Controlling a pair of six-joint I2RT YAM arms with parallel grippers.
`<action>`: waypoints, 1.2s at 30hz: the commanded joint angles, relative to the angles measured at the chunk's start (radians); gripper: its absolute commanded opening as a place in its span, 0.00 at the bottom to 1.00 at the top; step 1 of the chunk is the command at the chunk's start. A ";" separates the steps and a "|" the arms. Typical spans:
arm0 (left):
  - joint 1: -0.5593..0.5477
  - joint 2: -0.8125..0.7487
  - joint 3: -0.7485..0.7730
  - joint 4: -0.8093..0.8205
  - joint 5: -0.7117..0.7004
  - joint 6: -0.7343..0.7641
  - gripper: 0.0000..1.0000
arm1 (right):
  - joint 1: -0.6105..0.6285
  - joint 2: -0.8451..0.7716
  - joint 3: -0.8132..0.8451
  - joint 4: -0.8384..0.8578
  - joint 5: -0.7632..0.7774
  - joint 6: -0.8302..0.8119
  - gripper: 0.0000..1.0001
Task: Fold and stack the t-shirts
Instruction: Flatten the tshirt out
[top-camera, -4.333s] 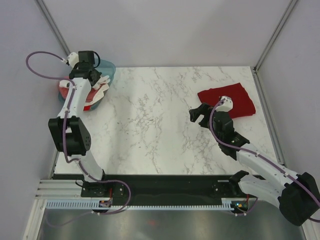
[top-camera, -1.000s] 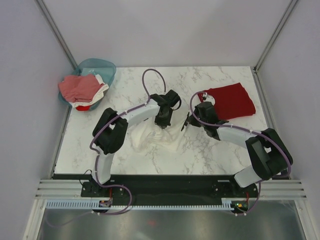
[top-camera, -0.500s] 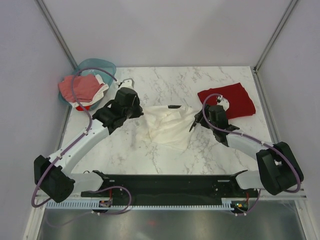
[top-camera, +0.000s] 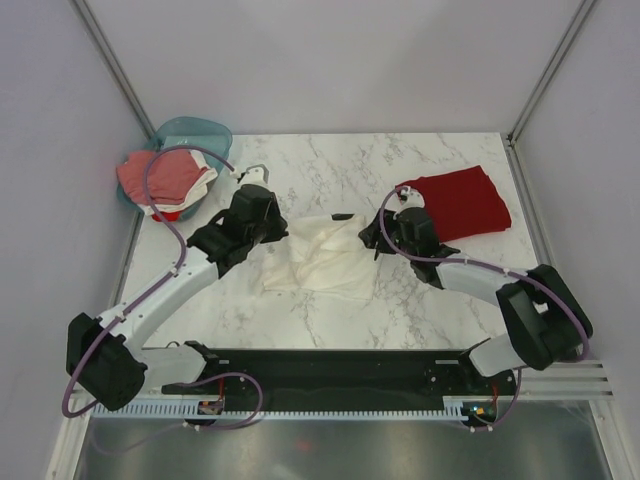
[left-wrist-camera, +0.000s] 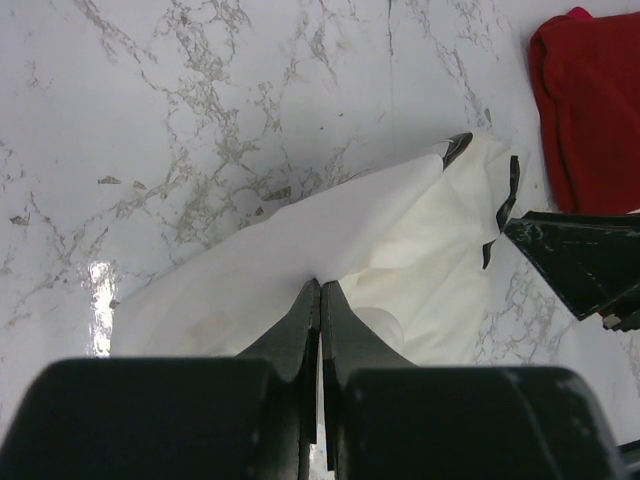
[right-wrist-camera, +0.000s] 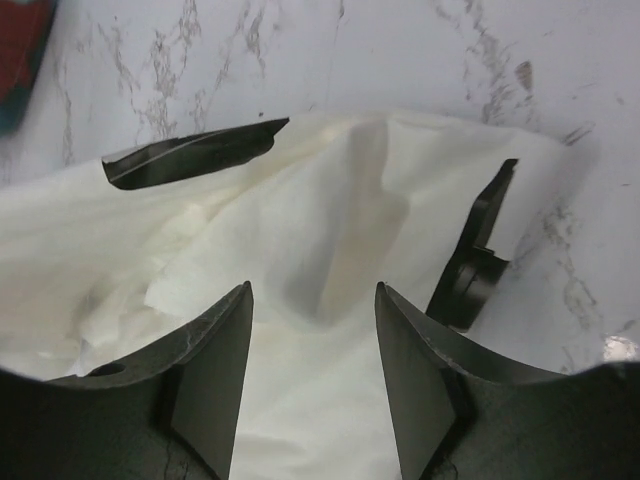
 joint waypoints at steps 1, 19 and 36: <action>-0.001 0.004 0.030 0.053 -0.013 -0.025 0.02 | 0.017 0.089 0.072 0.015 -0.090 -0.024 0.61; 0.067 0.088 0.024 0.039 0.001 -0.073 0.02 | -0.006 0.024 0.083 -0.098 0.063 0.004 0.00; 0.249 -0.228 0.022 -0.123 -0.056 -0.209 0.02 | -0.108 -0.452 0.130 -0.474 0.458 0.006 0.00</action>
